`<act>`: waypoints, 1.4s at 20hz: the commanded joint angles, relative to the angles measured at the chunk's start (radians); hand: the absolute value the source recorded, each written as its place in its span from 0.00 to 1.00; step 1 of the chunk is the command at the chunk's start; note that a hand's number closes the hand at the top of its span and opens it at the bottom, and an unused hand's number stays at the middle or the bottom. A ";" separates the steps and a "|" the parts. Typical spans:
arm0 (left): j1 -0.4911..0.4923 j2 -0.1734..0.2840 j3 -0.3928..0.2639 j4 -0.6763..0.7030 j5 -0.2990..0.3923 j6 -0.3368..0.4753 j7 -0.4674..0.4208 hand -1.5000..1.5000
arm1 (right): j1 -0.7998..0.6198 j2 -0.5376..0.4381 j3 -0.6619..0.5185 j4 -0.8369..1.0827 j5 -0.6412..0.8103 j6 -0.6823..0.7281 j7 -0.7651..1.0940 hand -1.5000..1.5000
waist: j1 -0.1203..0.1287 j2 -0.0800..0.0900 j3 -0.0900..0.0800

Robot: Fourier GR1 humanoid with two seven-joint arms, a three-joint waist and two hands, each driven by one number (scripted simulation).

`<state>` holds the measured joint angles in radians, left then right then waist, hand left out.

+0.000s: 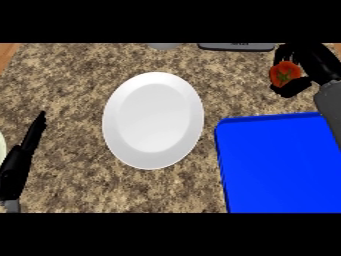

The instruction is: Pick the tomato from the tray and place it in the plate

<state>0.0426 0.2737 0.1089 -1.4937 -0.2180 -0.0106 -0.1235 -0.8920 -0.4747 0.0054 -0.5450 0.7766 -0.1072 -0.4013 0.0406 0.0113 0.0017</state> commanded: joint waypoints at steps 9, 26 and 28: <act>0.052 0.004 0.029 0.005 0.001 -0.005 -0.002 0.50 | -0.066 0.082 -0.031 -0.306 -0.191 0.265 -0.118 1.00 | -0.049 -0.020 -0.002; 0.036 -0.020 0.037 0.035 -0.010 -0.010 -0.052 0.50 | -0.124 0.470 0.188 -0.558 -0.152 0.322 0.439 1.00 | -0.026 -0.011 -0.003; 0.019 -0.013 0.036 -0.006 -0.009 -0.018 0.003 0.50 | -0.103 0.472 0.256 -0.507 -0.170 0.273 0.434 1.00 | -0.022 -0.010 -0.002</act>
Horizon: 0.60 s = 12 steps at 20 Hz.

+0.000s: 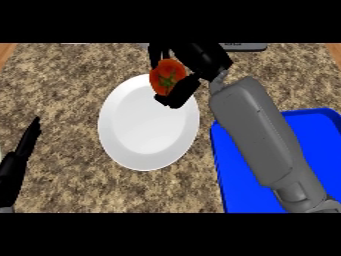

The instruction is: Pick the tomato from the tray and place it in the plate

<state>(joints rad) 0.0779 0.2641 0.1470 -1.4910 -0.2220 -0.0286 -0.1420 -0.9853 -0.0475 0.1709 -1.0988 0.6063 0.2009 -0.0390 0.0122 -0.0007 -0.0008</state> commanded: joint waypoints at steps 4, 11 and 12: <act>-0.026 0.003 0.001 -0.011 -0.003 -0.012 0.009 0.50 | -0.020 0.046 0.204 0.218 -0.035 -0.153 0.026 1.00 | 0.024 0.007 0.000; -0.099 -0.013 -0.022 -0.010 -0.021 -0.012 0.082 0.50 | -0.043 0.047 0.353 0.341 -0.275 -0.174 0.019 1.00 | 0.037 0.011 0.001; -0.063 -0.023 -0.026 0.004 -0.034 0.004 0.046 0.50 | 0.003 0.047 0.314 0.291 -0.332 -0.237 0.090 1.00 | 0.038 0.009 0.001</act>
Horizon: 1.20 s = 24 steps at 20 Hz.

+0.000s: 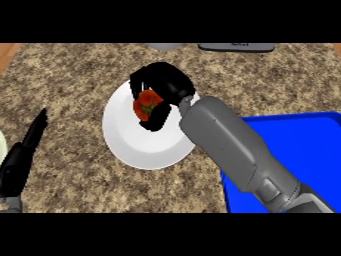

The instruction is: Pick the tomato from the tray and place it in the plate

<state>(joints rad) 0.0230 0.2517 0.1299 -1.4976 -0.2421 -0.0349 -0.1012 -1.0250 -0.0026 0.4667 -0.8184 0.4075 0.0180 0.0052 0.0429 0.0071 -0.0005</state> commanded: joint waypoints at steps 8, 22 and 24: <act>-0.027 0.003 0.017 0.073 -0.006 -0.001 -0.071 0.50 | -0.042 0.003 0.177 0.193 -0.304 -0.214 0.020 0.00 | 0.021 0.008 0.000; 0.041 0.002 0.033 0.036 0.011 -0.016 -0.067 0.50 | 0.002 -0.076 -0.203 0.223 -0.575 -0.265 -0.204 0.00 | -0.024 0.001 0.001; 0.009 -0.017 0.022 0.010 -0.010 0.016 -0.020 0.50 | -0.005 -0.104 -0.268 0.239 -0.631 -0.188 -0.262 0.00 | -0.021 0.003 0.001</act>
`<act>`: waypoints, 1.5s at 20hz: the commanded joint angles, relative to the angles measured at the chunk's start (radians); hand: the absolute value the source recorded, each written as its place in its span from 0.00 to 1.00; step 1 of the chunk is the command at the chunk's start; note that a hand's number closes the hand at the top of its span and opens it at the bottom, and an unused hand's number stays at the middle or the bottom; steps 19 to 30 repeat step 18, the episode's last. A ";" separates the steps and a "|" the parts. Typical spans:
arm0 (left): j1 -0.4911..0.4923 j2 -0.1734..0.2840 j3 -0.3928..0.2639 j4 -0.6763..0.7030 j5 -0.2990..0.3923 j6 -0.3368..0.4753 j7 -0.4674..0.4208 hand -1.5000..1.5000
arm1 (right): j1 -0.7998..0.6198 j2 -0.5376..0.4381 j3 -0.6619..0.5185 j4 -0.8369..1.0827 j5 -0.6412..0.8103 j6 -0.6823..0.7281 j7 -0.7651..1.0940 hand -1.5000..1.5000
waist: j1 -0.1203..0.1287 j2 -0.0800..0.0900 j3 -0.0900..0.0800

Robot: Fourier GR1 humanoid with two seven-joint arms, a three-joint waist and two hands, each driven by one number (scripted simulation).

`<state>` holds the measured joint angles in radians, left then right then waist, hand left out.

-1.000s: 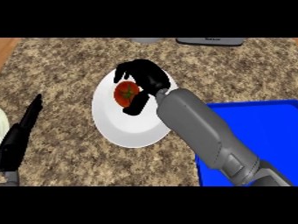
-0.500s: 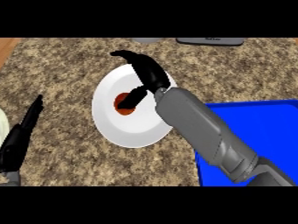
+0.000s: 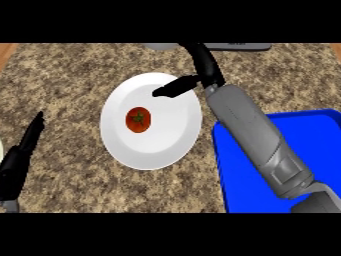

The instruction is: Pick the tomato from the tray and place it in the plate

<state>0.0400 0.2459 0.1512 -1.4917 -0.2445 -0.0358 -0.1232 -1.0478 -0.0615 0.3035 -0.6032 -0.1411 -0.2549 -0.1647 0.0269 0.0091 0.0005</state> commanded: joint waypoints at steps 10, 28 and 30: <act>-0.030 -0.021 -0.010 0.031 -0.020 0.011 -0.016 0.50 | 0.026 -0.267 -0.206 0.254 -0.076 0.399 -0.395 0.00 | 0.006 0.007 0.001; 0.025 -0.040 -0.028 0.031 -0.040 0.015 -0.058 0.50 | 0.015 -0.335 -0.239 0.411 -0.038 0.471 -0.531 0.00 | 0.022 0.012 0.001; 0.025 -0.040 -0.028 0.031 -0.040 0.015 -0.058 0.50 | 0.015 -0.335 -0.239 0.411 -0.038 0.471 -0.531 0.00 | 0.022 0.012 0.001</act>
